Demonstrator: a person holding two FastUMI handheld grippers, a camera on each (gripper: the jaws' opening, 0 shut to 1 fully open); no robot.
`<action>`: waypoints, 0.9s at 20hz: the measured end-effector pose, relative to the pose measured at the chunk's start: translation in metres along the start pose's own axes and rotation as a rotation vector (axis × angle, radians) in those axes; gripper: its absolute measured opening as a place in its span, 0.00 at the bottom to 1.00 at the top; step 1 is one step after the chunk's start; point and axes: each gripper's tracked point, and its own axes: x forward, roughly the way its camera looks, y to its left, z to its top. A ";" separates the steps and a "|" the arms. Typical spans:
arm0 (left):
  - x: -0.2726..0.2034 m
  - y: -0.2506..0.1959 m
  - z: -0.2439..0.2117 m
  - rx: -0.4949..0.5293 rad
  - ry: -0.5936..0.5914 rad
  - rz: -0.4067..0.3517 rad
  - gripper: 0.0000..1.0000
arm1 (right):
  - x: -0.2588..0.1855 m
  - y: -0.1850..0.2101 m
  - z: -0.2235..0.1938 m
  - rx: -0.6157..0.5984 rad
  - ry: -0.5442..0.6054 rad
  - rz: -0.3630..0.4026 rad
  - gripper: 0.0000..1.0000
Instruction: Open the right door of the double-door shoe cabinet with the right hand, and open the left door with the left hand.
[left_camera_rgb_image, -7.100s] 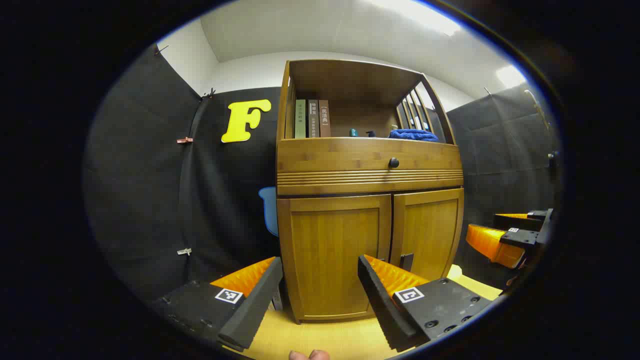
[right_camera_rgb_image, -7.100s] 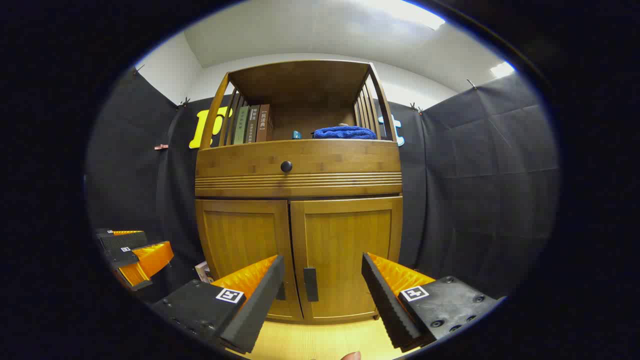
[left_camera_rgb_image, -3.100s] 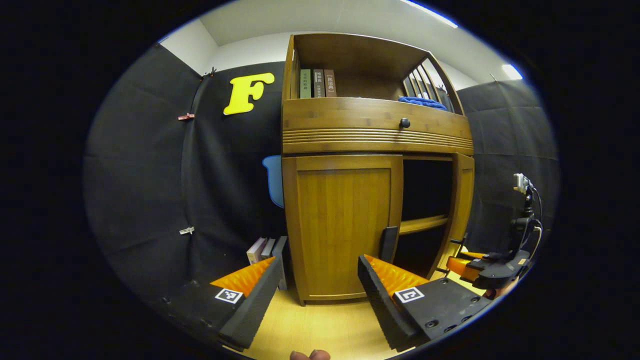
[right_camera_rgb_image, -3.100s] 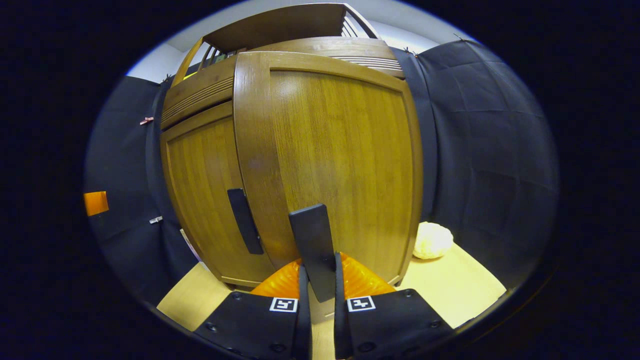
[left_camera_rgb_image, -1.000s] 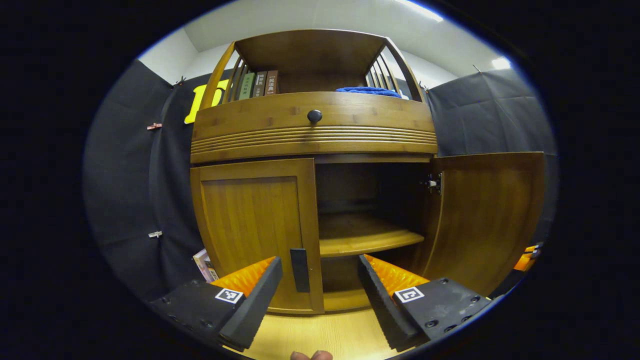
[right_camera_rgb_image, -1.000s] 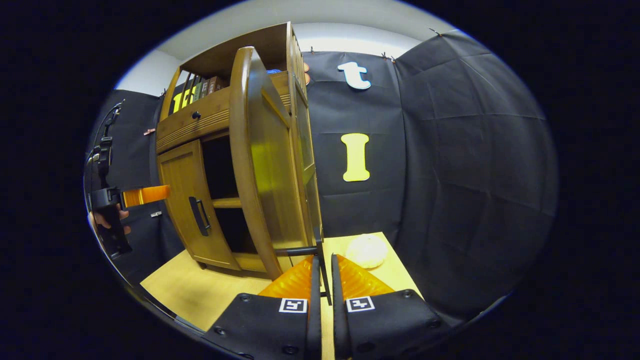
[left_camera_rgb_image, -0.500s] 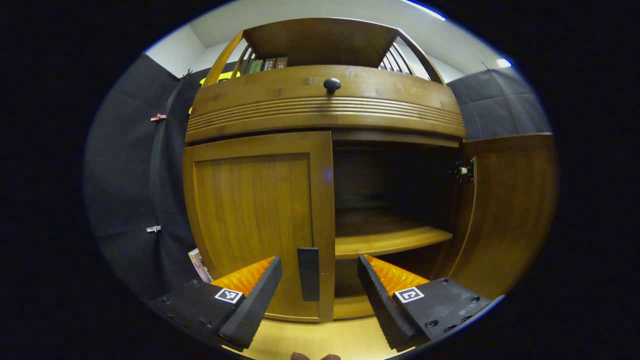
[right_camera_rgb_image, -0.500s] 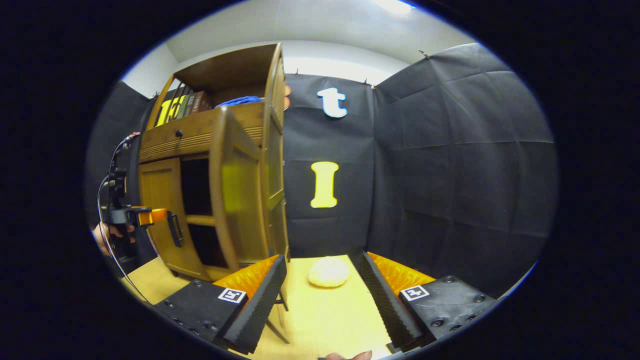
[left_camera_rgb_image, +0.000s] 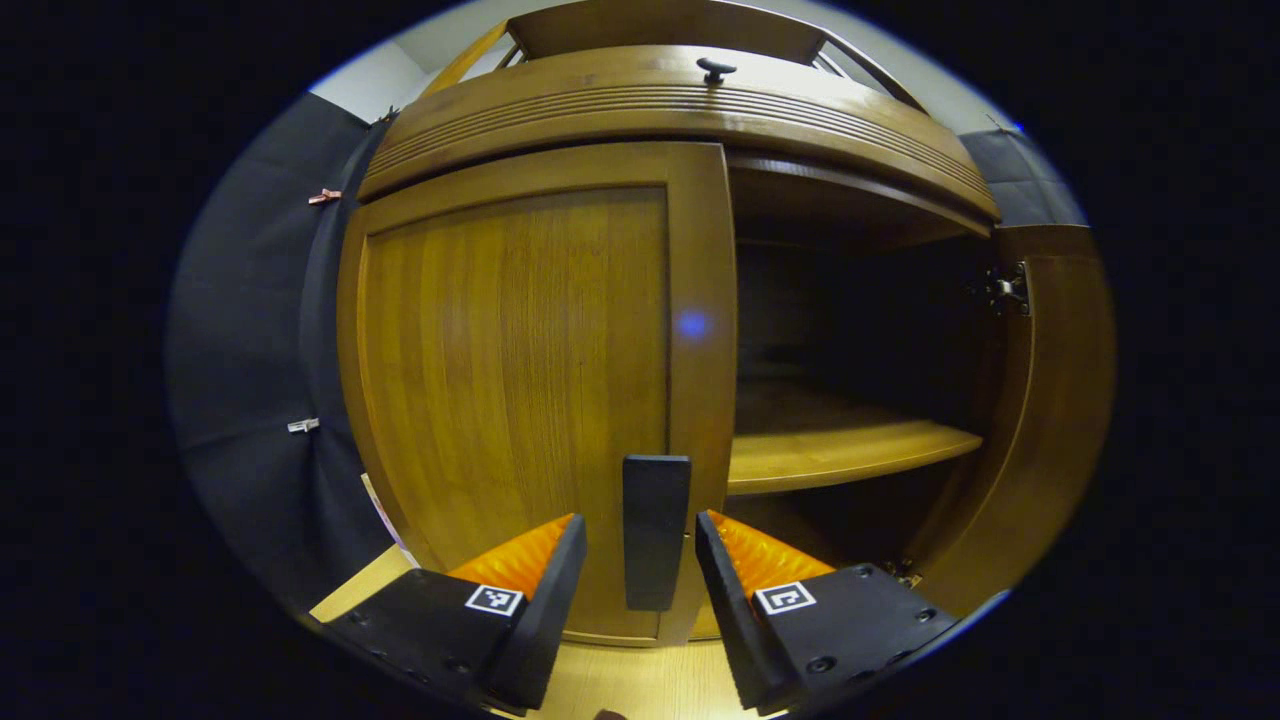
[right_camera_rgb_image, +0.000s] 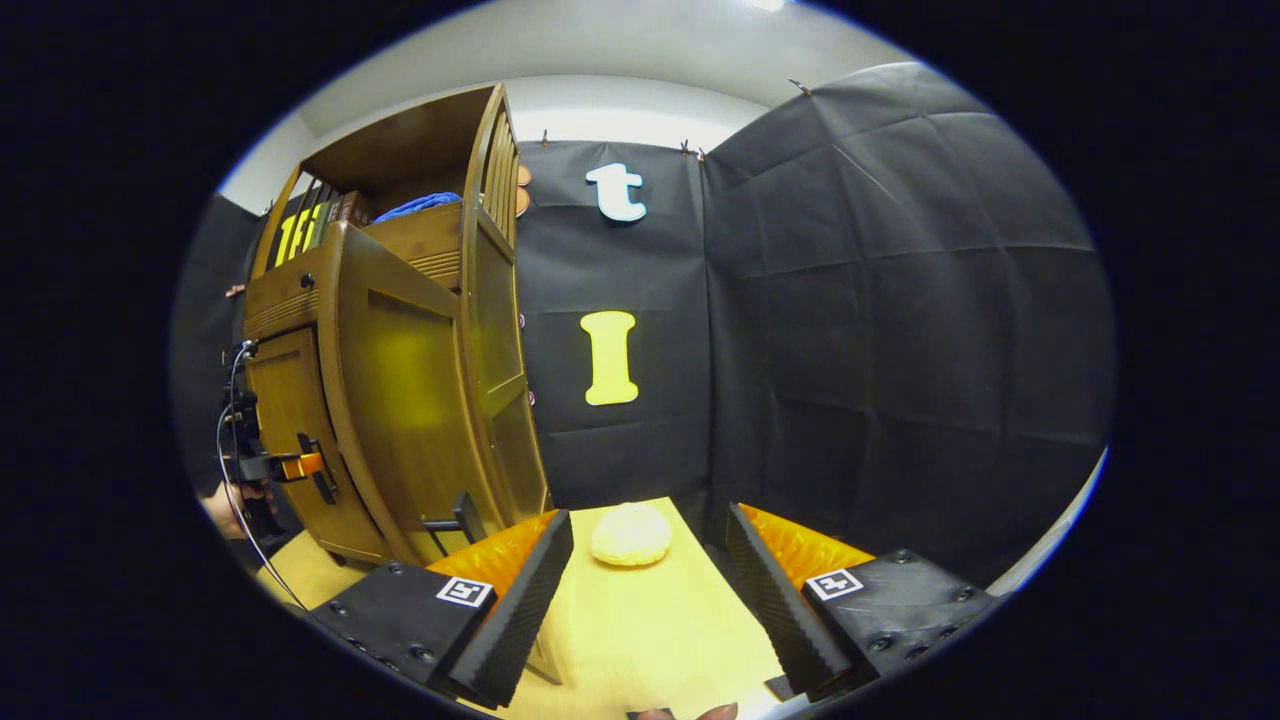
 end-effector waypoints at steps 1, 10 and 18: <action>0.005 0.000 0.000 0.003 0.003 -0.003 0.67 | 0.001 -0.001 0.002 -0.007 -0.002 -0.006 0.98; 0.010 -0.007 -0.004 0.011 0.025 -0.030 0.33 | 0.004 -0.006 0.018 0.020 -0.027 -0.044 0.98; -0.047 0.011 -0.015 0.000 0.040 -0.042 0.29 | -0.020 0.003 0.044 -0.004 -0.091 -0.075 0.98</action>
